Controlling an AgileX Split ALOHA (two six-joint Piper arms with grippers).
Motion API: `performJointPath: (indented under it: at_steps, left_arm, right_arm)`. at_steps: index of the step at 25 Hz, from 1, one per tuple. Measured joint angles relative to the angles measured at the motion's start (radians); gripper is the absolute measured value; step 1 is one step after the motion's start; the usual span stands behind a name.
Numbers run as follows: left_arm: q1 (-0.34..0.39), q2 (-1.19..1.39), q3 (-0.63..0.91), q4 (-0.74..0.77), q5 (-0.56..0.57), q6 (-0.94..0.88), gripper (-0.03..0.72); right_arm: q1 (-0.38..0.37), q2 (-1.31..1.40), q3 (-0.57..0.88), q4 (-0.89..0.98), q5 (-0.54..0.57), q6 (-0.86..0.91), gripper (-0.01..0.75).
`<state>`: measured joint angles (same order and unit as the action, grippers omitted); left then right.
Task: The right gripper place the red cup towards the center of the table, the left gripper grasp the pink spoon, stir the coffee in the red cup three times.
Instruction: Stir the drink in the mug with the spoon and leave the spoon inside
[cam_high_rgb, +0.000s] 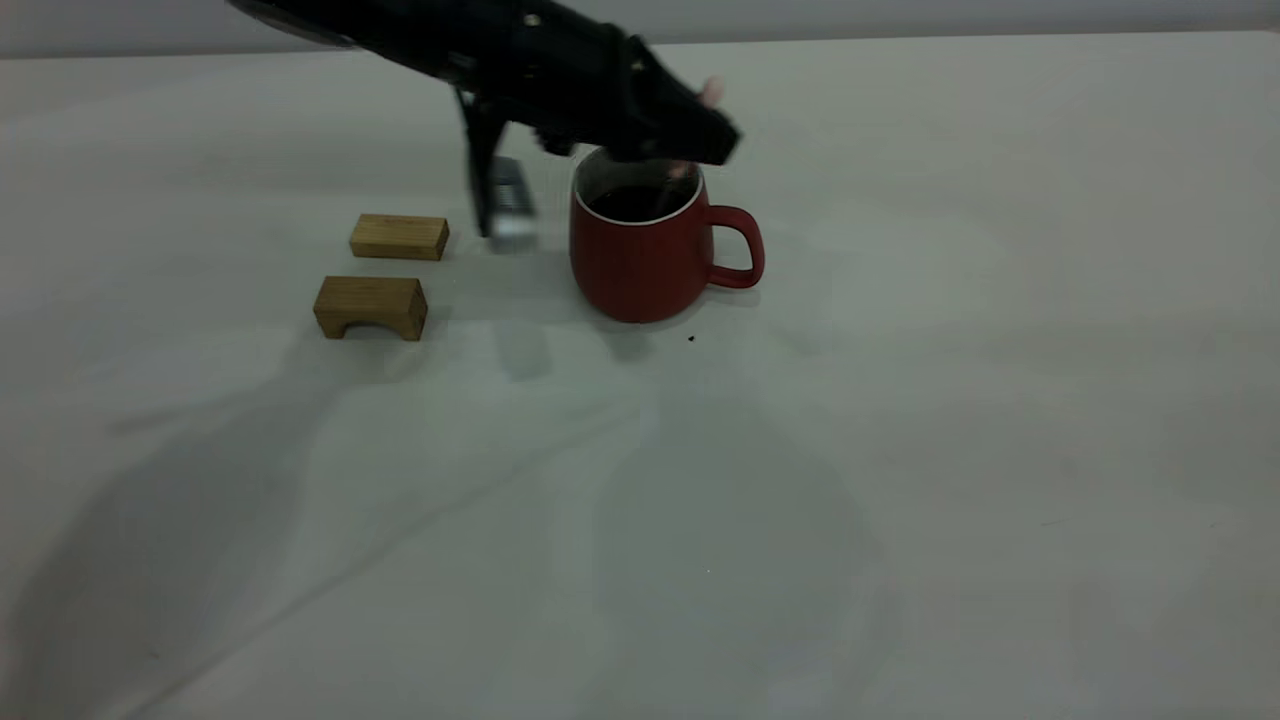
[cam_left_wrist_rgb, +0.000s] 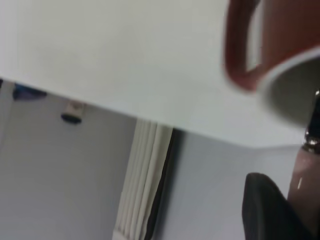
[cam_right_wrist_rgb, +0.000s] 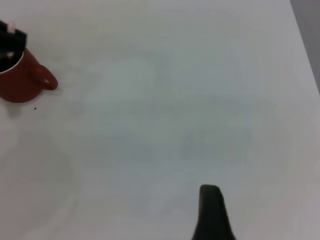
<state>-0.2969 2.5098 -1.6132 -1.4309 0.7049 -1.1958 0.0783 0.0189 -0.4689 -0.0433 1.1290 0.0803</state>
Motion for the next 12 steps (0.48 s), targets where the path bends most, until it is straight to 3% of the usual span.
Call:
performJointPath:
  at_steps: [3, 12]
  left_arm:
    - [0.035, -0.004, -0.002, 0.02, -0.005, -0.039, 0.133]
    - [0.033, -0.005, -0.003, 0.02, -0.019, -0.047, 0.133]
  right_arm:
    - [0.0, 0.0, 0.0, 0.0, 0.0, 0.0, 0.582]
    - [0.0, 0.0, 0.0, 0.0, 0.0, 0.0, 0.582]
